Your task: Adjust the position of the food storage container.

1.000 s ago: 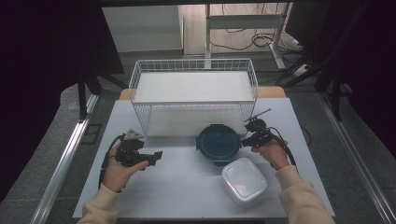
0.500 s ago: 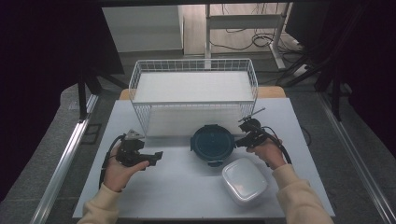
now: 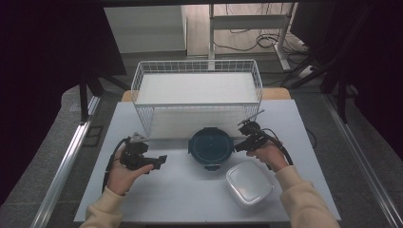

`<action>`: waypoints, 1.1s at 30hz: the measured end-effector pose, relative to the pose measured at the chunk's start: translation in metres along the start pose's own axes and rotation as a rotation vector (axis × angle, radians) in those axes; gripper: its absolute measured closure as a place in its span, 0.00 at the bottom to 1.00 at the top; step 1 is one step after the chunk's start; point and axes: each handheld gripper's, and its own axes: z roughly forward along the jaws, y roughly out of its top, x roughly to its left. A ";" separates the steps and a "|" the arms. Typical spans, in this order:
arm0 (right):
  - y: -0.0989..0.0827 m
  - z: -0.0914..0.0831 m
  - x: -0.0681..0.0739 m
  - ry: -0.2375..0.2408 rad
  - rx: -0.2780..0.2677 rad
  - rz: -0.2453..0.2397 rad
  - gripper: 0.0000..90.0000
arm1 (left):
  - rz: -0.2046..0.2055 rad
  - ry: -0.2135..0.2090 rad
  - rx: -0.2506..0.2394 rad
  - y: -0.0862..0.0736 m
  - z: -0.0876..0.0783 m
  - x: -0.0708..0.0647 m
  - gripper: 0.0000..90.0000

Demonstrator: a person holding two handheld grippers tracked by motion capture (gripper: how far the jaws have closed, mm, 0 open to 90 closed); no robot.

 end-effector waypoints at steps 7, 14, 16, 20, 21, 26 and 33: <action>0.003 0.002 0.003 0.009 0.008 -0.018 1.00 | -0.003 0.002 0.000 0.000 0.000 0.001 0.18; 0.007 0.006 0.006 0.022 0.010 -0.030 1.00 | 0.000 0.004 0.002 0.000 0.001 0.001 0.18; 0.008 0.006 0.007 0.024 0.010 -0.034 1.00 | 0.001 0.003 0.006 -0.001 0.001 0.001 0.18; 0.010 0.008 0.010 0.018 0.016 -0.039 1.00 | 0.004 0.003 0.005 -0.001 0.001 0.001 0.18; 0.011 0.008 0.011 0.015 0.017 -0.043 1.00 | 0.003 0.003 0.004 -0.001 0.001 0.001 0.18; 0.015 0.012 0.014 0.028 0.015 -0.057 1.00 | 0.003 0.003 0.007 -0.001 0.001 0.002 0.18; 0.020 0.015 0.020 0.028 0.021 -0.070 1.00 | 0.005 0.003 0.007 -0.001 0.001 0.001 0.18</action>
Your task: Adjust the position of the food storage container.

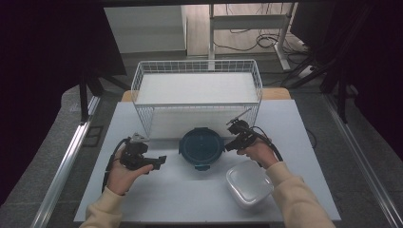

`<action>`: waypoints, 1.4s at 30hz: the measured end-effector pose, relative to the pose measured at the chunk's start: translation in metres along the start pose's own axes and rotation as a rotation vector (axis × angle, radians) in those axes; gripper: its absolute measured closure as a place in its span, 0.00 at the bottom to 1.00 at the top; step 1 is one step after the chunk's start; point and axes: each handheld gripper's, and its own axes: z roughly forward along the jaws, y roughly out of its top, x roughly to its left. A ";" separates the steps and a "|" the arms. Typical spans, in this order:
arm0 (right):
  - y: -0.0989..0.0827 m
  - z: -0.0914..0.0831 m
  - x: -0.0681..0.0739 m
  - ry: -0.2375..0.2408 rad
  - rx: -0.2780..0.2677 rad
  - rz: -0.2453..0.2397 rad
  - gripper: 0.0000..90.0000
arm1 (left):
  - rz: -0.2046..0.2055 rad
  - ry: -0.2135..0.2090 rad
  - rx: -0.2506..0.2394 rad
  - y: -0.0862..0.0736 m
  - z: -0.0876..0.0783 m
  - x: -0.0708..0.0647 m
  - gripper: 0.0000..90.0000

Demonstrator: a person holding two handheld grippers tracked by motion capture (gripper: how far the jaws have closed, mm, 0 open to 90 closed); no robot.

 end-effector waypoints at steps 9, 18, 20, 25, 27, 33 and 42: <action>0.007 0.006 0.007 0.010 -0.004 -0.021 1.00 | 0.000 0.000 0.001 0.000 0.000 0.000 0.18; 0.005 0.001 0.010 -0.026 -0.023 -0.033 1.00 | -0.011 0.001 -0.010 -0.001 -0.002 0.003 0.18; 0.001 -0.011 0.010 -0.002 -0.085 -0.004 1.00 | -0.017 0.000 -0.015 -0.001 -0.004 0.005 0.18; -0.007 -0.028 0.014 0.028 -0.162 0.013 0.94 | -0.022 -0.002 -0.026 -0.001 -0.007 0.006 0.18; -0.013 -0.036 0.017 0.043 -0.199 0.030 0.69 | -0.027 -0.003 -0.034 0.000 -0.009 0.006 0.18; -0.019 -0.043 0.019 0.062 -0.259 0.085 0.40 | -0.043 -0.016 -0.050 0.000 -0.011 0.007 0.17; -0.017 -0.042 0.024 0.077 -0.299 0.140 0.22 | -0.102 -0.057 -0.078 0.001 -0.016 0.011 0.16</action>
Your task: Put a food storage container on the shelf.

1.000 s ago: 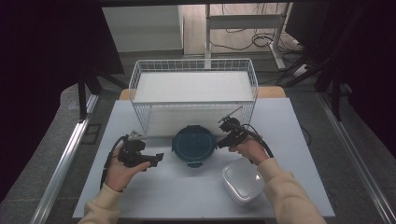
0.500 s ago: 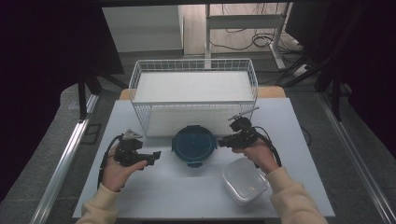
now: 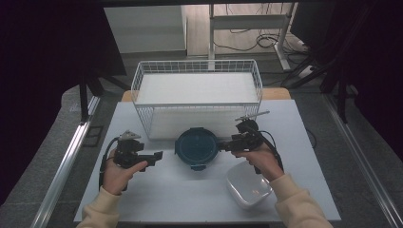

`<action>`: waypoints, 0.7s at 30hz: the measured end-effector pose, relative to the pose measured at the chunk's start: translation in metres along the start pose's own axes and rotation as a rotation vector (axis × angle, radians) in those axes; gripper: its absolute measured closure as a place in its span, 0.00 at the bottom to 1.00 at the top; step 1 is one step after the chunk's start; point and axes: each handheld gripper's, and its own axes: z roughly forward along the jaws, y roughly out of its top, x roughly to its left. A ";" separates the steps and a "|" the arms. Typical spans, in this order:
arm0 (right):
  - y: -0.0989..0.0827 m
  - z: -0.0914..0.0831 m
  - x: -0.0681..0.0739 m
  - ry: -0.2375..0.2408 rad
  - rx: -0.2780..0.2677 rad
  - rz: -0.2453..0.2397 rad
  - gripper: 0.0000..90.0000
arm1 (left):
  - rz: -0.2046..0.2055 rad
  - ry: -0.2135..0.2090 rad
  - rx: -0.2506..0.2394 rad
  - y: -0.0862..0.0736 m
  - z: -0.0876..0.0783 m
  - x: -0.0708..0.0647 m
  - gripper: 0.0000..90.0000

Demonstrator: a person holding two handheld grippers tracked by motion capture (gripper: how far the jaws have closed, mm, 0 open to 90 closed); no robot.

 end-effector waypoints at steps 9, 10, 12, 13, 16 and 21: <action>0.002 0.010 0.005 0.033 0.022 0.036 0.19 | -0.094 -0.085 -0.005 0.011 0.012 0.002 0.13; 0.002 0.010 0.005 0.033 0.022 0.036 0.19 | -0.094 -0.085 -0.005 0.011 0.012 0.002 0.13; 0.003 0.017 0.005 0.039 0.036 0.053 0.19 | -0.110 -0.101 -0.006 0.014 0.016 0.003 0.13; 0.004 0.020 0.005 0.040 0.040 0.058 0.18 | -0.122 -0.112 -0.005 0.016 0.018 0.003 0.13; 0.006 0.025 0.005 0.051 0.056 0.082 0.18 | -0.155 -0.147 -0.001 0.020 0.025 0.005 0.13; 0.010 0.039 0.003 0.036 0.082 0.111 0.16 | -0.210 -0.189 0.011 0.026 0.038 0.010 0.13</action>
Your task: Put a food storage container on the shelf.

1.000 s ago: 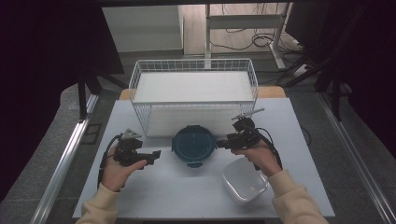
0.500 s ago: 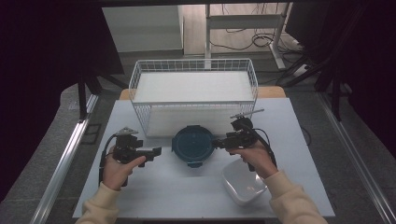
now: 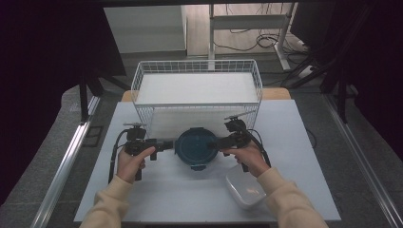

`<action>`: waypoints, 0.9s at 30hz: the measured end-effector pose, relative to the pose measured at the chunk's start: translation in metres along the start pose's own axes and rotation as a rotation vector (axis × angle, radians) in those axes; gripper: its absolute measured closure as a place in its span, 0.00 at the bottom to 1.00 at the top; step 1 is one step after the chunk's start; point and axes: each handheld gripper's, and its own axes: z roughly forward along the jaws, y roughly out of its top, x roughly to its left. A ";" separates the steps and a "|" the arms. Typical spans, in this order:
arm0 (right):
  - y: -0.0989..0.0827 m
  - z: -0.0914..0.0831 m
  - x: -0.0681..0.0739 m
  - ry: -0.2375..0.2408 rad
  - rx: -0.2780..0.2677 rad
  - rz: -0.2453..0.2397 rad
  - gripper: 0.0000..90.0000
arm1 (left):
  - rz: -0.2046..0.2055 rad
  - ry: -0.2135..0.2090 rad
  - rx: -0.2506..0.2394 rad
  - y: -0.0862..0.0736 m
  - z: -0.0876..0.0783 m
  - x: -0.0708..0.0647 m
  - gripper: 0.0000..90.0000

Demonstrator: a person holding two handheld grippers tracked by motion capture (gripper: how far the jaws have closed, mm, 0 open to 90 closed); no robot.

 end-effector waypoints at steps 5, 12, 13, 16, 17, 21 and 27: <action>0.003 0.011 -0.006 0.011 0.014 0.041 0.14 | -0.023 -0.032 0.027 0.003 0.012 0.000 0.13; 0.005 0.024 -0.011 0.021 0.038 0.094 0.12 | -0.057 -0.061 0.056 0.005 0.027 0.003 0.13; 0.007 0.028 -0.014 0.016 0.047 0.113 0.11 | -0.066 -0.067 0.066 0.005 0.030 0.003 0.13; 0.008 0.032 -0.018 0.025 0.055 0.140 0.11 | -0.071 -0.079 0.078 0.006 0.036 0.004 0.14; 0.008 0.032 -0.018 0.025 0.055 0.140 0.11 | -0.071 -0.079 0.078 0.006 0.036 0.004 0.14; 0.009 0.038 -0.021 0.037 0.073 0.159 0.10 | -0.094 -0.102 0.103 0.005 0.046 0.006 0.14; 0.009 0.044 -0.022 0.039 0.085 0.183 0.09 | -0.137 -0.140 0.117 0.005 0.057 0.008 0.14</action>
